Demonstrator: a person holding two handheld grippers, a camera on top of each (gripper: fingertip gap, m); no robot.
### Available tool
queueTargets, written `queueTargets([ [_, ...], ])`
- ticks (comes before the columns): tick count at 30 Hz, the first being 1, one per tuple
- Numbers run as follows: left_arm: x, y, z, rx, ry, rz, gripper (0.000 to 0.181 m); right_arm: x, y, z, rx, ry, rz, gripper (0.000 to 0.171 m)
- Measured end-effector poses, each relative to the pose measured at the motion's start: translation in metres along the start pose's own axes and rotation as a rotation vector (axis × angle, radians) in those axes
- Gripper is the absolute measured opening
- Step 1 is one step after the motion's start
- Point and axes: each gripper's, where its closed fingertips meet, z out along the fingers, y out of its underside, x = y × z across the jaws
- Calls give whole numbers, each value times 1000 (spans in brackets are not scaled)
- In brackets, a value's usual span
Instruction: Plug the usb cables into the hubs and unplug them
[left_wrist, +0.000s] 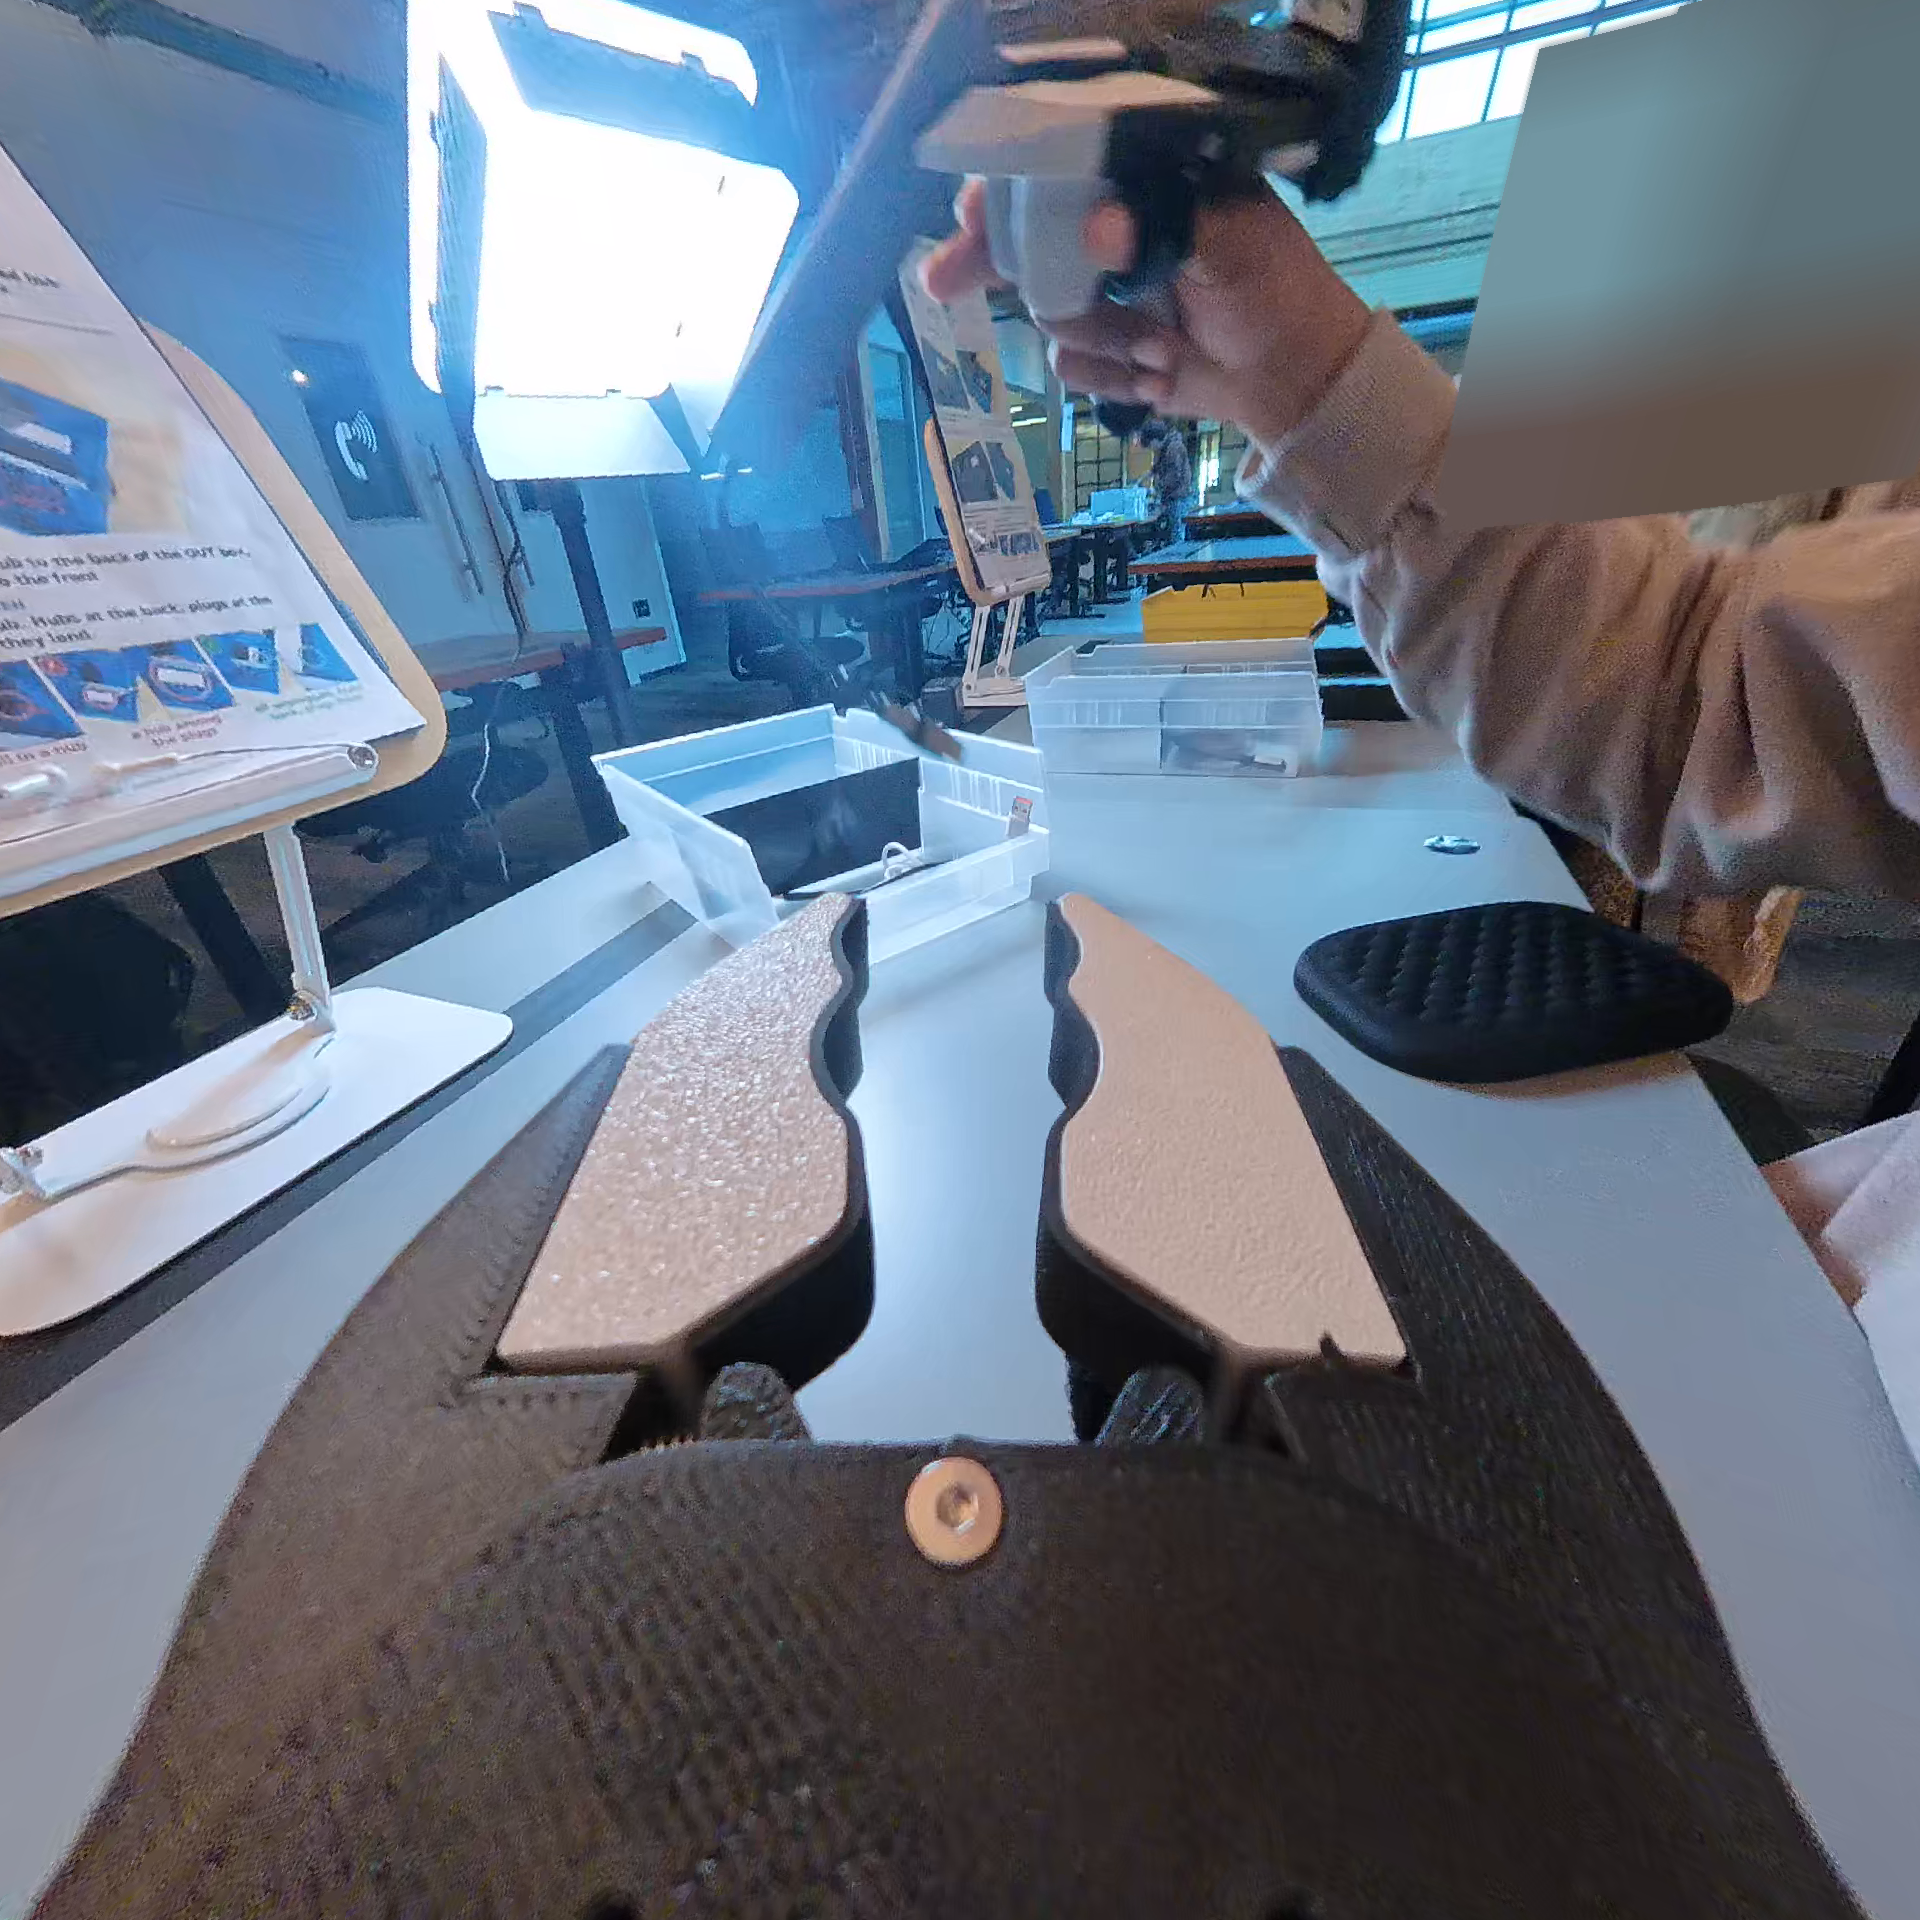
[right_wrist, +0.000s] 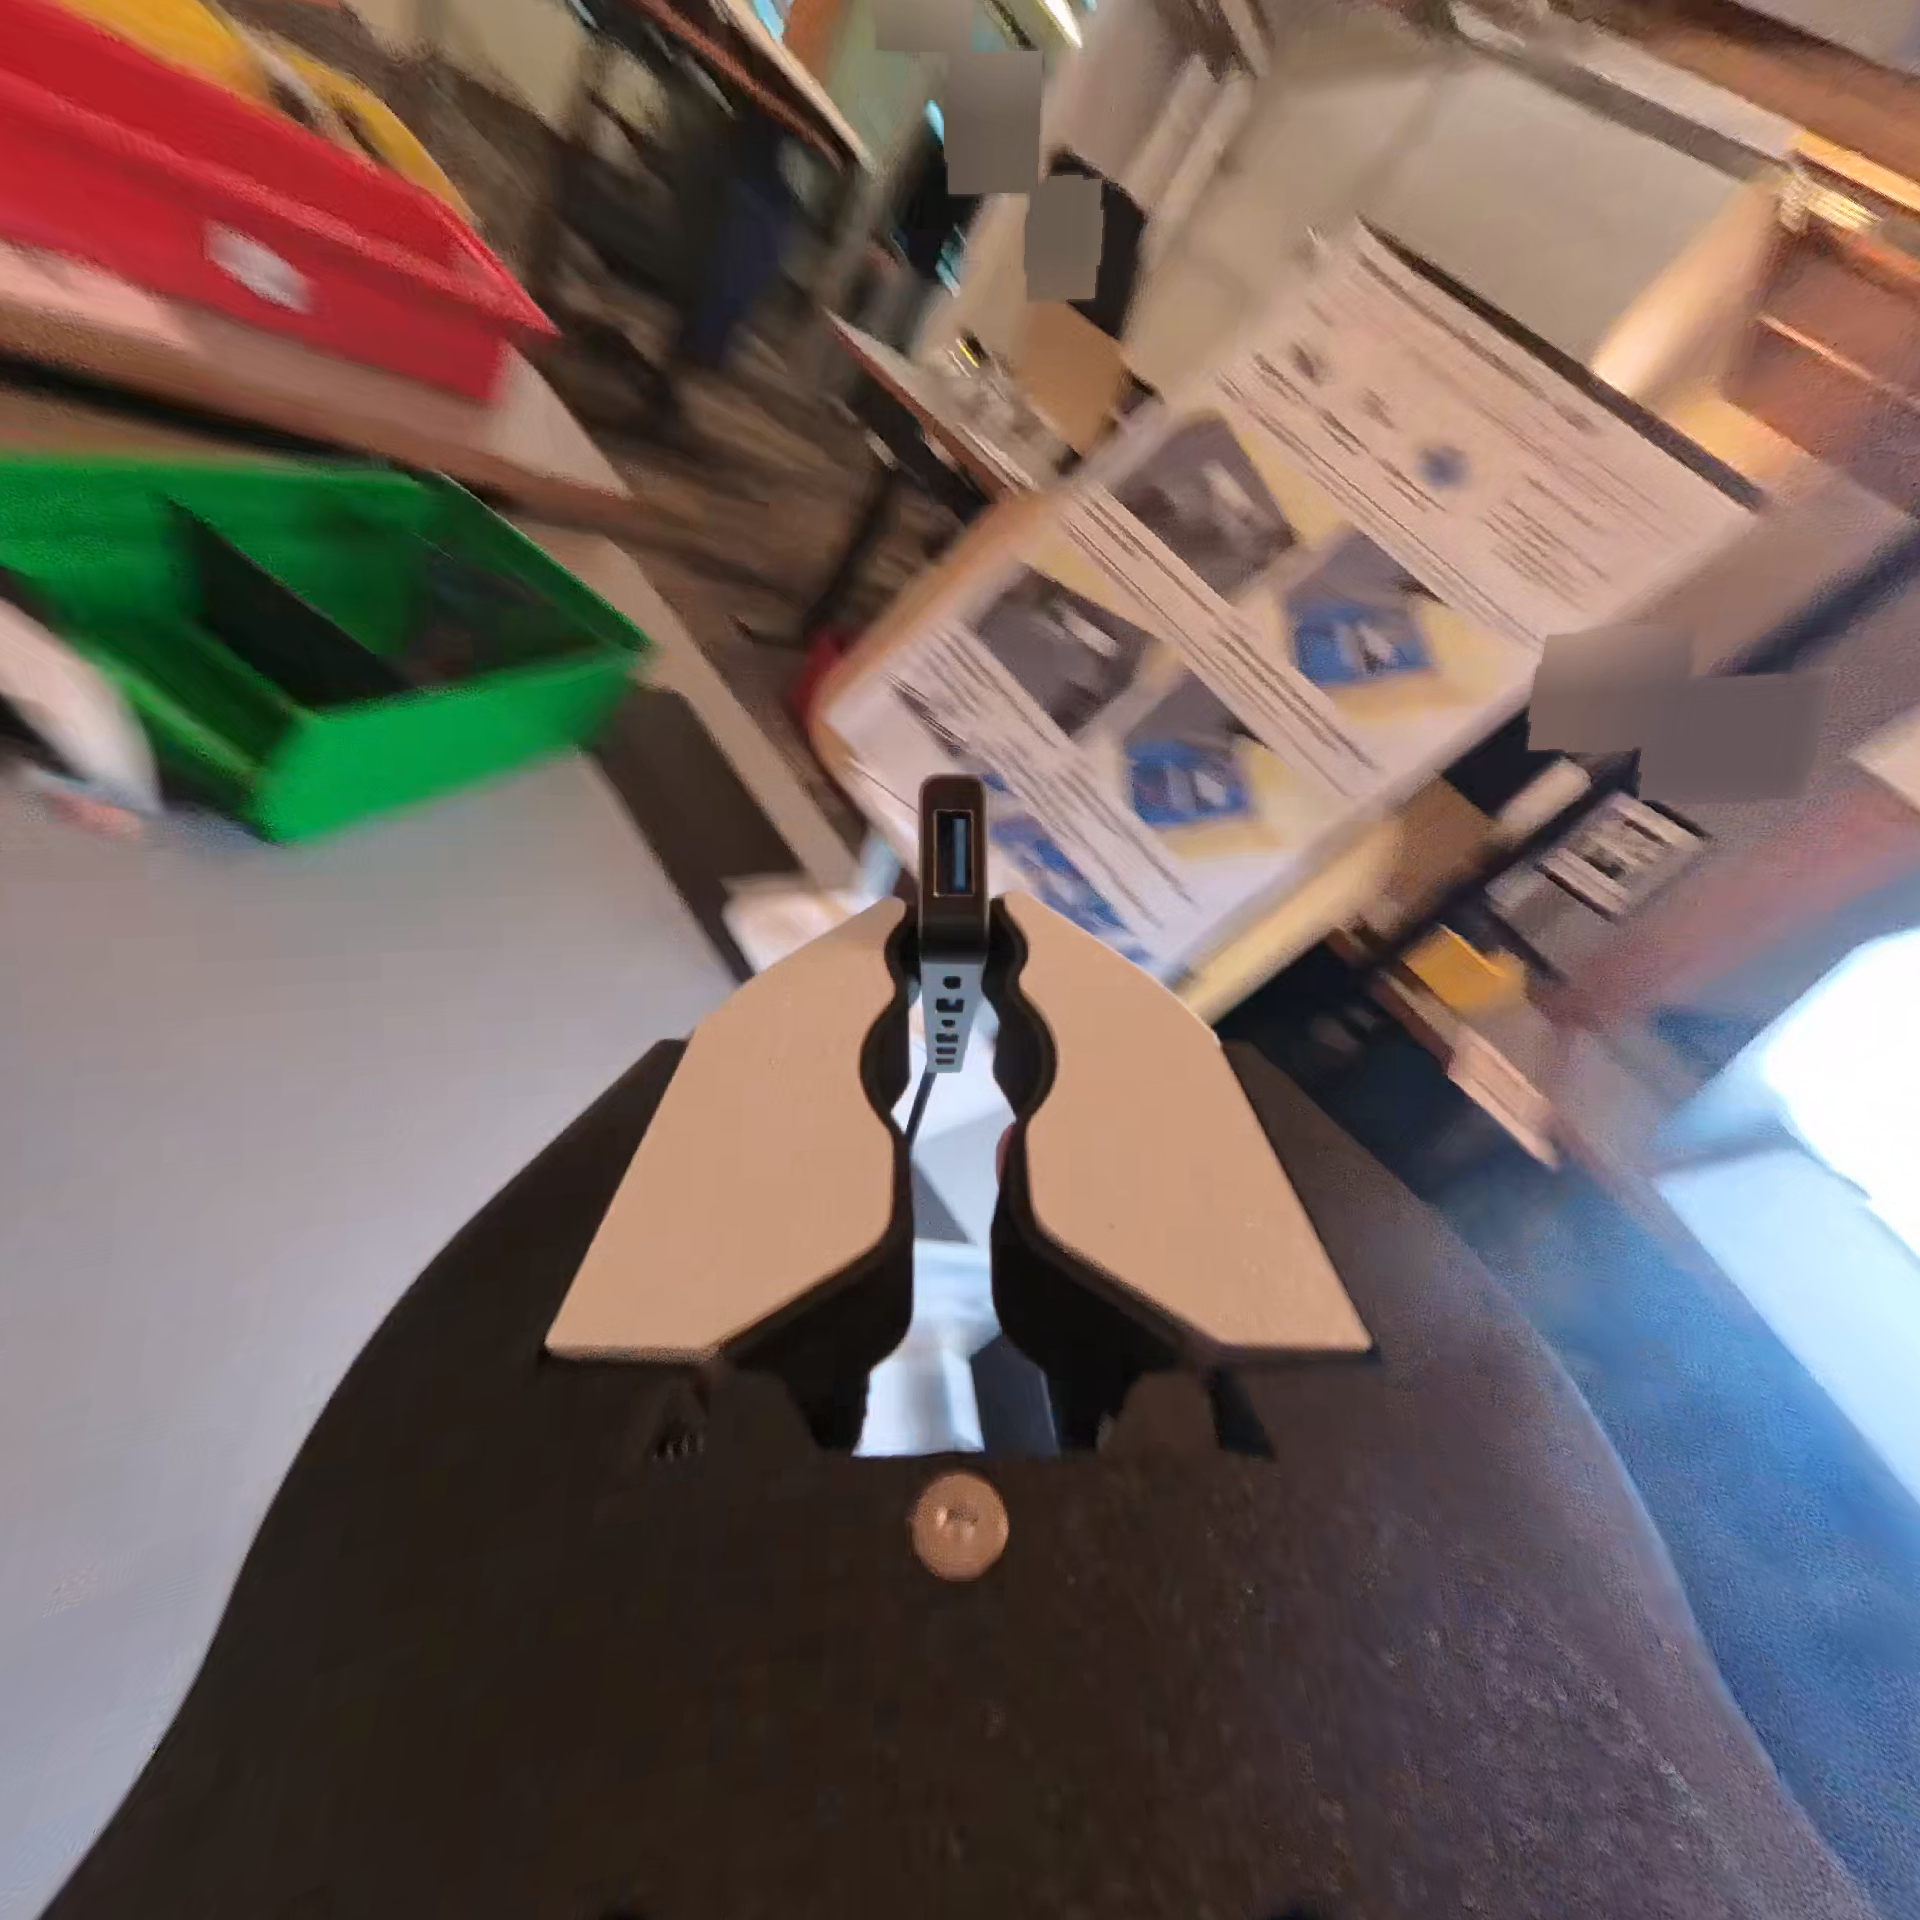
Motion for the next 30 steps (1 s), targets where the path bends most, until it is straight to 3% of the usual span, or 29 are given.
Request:
queueTargets([
  [4,4,7,5,-31,7,23,31,94,73,26,-236,211,-57,11],
  [7,4,9,5,-45,-6,43,31,126,151,52,-353,260,14,11],
  [11,-3,11,1,-46,-27,36,31,126,262,77,-550,256,93,11],
  [15,-9,19,1,-65,-38,24,31,106,333,87,-712,189,244,12],
  [17,-9,24,2,-81,-33,24,31,99,352,88,-780,147,301,24],
  [20,-7,31,5,-106,-21,23,31,92,356,85,-827,70,382,40],
  [22,-6,34,6,-117,-18,28,32,98,338,83,-753,67,395,47],
  [26,-11,29,3,-110,-47,35,32,103,263,77,-454,80,467,46],
  [30,-28,17,-6,-80,-130,19,34,73,174,56,-162,106,475,39],
])
